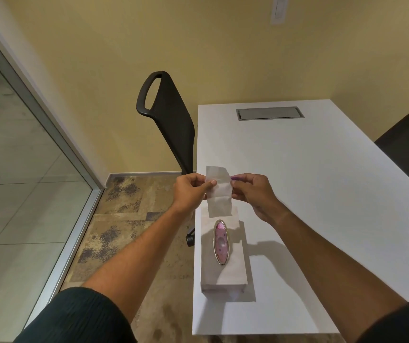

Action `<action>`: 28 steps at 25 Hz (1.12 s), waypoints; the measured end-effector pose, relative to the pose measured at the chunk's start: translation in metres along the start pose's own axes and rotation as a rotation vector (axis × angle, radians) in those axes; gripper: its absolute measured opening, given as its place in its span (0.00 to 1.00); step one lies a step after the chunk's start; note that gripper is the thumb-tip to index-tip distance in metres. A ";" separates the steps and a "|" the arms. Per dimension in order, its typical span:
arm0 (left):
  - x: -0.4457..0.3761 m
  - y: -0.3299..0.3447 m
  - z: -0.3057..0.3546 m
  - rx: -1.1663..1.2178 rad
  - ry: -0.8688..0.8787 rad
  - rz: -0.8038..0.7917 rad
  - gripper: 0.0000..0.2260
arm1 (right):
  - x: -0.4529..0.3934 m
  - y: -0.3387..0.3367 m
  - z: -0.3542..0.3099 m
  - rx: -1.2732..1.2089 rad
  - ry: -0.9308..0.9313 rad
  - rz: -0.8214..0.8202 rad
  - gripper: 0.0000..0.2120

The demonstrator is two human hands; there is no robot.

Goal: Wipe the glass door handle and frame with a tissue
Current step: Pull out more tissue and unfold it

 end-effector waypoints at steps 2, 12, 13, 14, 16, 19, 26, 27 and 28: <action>-0.001 -0.002 0.001 0.013 -0.017 0.010 0.06 | 0.000 -0.001 -0.001 -0.024 0.019 0.017 0.07; 0.000 0.000 0.004 0.012 -0.010 -0.038 0.10 | 0.007 0.009 -0.005 0.032 0.002 -0.042 0.07; 0.000 -0.001 0.004 0.032 -0.020 -0.040 0.11 | 0.006 0.007 -0.004 0.014 0.014 -0.025 0.06; 0.000 -0.002 0.005 0.052 -0.030 -0.042 0.11 | 0.005 0.005 -0.004 -0.004 0.031 -0.016 0.05; -0.001 -0.003 0.004 0.066 -0.041 -0.039 0.13 | 0.003 0.002 -0.002 -0.017 0.071 -0.011 0.05; -0.001 -0.004 0.004 0.043 -0.039 -0.015 0.13 | 0.001 -0.003 0.001 -0.014 0.113 0.004 0.06; -0.004 -0.010 0.001 0.064 -0.071 0.031 0.04 | -0.002 -0.019 -0.003 -0.035 0.079 0.211 0.05; -0.004 -0.010 0.000 0.063 -0.076 0.028 0.03 | -0.002 -0.020 -0.004 -0.029 0.072 0.240 0.05; -0.003 -0.009 0.000 0.065 -0.079 0.017 0.02 | -0.002 -0.021 -0.004 -0.031 0.075 0.247 0.05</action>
Point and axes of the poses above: each hand's wrist, its own x-axis away from the middle knuckle, its own y-axis out of the palm, z = x × y, the point moved 4 cm from there along -x, towards the middle knuckle, and after that the axes turned 5 degrees about z, right-handed, at the moved point
